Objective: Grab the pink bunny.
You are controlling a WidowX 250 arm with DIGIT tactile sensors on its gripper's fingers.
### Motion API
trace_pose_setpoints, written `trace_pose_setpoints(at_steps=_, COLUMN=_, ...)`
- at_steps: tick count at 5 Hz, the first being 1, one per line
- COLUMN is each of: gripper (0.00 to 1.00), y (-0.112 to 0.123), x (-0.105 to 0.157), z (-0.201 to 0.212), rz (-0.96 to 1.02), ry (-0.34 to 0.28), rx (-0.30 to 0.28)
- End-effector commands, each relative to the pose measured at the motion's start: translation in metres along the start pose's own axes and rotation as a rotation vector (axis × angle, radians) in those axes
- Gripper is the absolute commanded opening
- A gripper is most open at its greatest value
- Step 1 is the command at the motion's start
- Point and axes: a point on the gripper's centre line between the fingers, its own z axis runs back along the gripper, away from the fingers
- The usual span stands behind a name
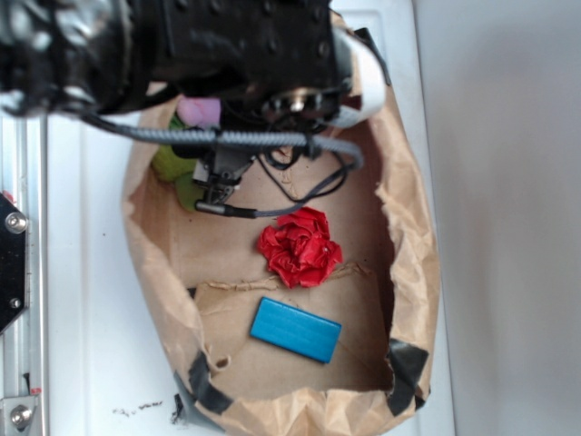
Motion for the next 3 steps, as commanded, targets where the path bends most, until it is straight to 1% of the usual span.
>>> trace_pose_setpoints(at_steps=1, gripper=1.0, y=0.027, x=0.016, z=-0.018, rz=0.063, ry=0.065, rx=0.054)
trace_pose_setpoints(at_steps=2, gripper=1.0, y=0.036, x=0.011, z=-0.025, rz=0.047, ry=0.143, rx=0.012)
trace_pose_setpoints(at_steps=3, gripper=1.0, y=0.039, x=0.007, z=-0.022, rz=0.006, ry=0.158, rx=-0.01)
